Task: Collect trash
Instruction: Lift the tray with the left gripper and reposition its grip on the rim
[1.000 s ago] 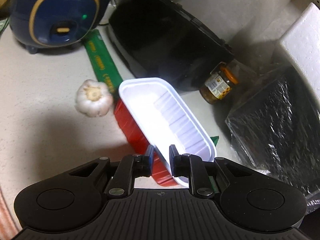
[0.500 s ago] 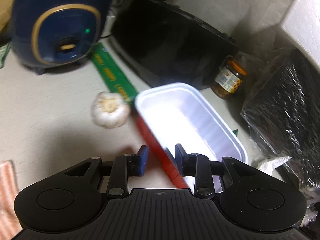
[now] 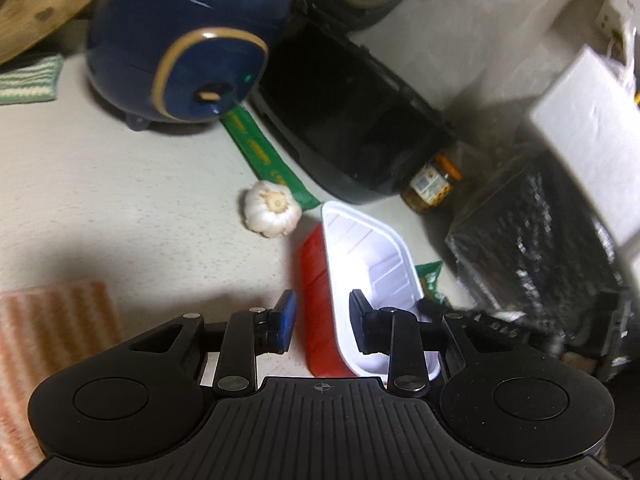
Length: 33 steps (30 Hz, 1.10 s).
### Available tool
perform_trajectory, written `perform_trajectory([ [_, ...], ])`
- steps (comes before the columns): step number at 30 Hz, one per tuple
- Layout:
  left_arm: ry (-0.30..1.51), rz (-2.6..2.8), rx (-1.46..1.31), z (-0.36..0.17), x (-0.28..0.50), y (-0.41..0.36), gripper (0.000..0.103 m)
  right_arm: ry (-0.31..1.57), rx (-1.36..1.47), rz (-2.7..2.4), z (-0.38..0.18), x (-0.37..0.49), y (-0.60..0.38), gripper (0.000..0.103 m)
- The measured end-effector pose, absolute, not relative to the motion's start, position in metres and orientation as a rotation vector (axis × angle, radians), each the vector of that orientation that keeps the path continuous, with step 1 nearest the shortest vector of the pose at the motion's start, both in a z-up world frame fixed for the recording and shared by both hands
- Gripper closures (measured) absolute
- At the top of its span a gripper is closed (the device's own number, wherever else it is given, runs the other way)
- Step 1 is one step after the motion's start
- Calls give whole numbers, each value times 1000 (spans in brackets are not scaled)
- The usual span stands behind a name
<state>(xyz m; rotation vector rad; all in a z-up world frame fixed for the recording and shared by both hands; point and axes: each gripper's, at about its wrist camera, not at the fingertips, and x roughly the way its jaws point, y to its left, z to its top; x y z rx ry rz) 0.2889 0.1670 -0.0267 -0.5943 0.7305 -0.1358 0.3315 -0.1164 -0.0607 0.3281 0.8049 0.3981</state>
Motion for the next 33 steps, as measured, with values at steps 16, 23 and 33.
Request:
perform_trajectory([
  [16, 707, -131, -322, -14, 274, 150, 70, 759, 246, 553, -42, 257, -67, 38],
  [23, 716, -107, -265, -16, 276, 143, 70, 725, 223, 448, -41, 238, -88, 36],
  [33, 737, -47, -175, -21, 294, 138, 70, 698, 114, 422, -43, 222, -88, 36],
])
